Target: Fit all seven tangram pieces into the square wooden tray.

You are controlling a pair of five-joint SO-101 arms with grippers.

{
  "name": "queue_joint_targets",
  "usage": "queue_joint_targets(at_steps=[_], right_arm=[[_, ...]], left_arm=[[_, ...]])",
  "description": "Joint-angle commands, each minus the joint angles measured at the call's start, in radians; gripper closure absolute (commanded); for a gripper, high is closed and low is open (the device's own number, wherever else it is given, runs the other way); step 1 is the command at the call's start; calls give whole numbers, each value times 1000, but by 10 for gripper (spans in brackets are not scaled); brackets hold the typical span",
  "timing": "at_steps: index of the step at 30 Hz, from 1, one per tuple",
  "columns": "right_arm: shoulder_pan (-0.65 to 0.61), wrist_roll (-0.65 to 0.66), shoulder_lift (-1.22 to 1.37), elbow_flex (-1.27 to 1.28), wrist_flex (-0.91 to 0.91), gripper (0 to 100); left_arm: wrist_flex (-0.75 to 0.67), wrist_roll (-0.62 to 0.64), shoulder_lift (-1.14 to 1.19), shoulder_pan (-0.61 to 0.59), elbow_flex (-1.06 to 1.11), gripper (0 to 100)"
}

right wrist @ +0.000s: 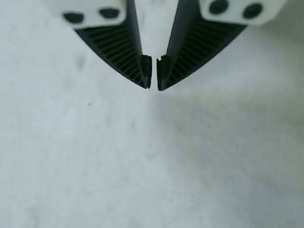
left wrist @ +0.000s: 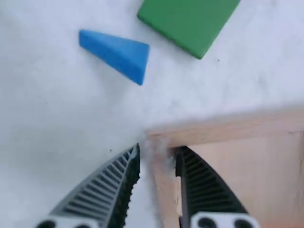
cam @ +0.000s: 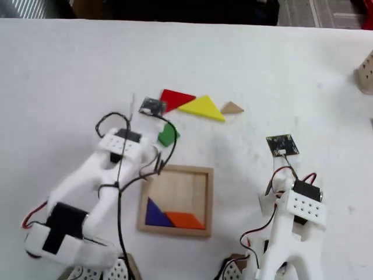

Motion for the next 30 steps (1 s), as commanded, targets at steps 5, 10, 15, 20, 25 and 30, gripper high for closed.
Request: queue_joint_targets(at_steps=[5, 10, 15, 20, 25, 30], right_arm=[[10, 14, -21, -3, -19, 967], [10, 40, -21, -3, -18, 969], [10, 40, -21, -3, -18, 970], [10, 38, -21, 3, -18, 968], [8, 38, -21, 6, -18, 967], [5, 38, -21, 6, -19, 967]], left_arm=[[86, 64, 168, -38, -226, 868], [94, 210, 251, -36, -334, 868], [164, 242, 329, -61, -431, 868], [203, 242, 363, -117, -477, 868], [255, 233, 314, -71, -473, 867], [322, 170, 159, -16, -446, 866]])
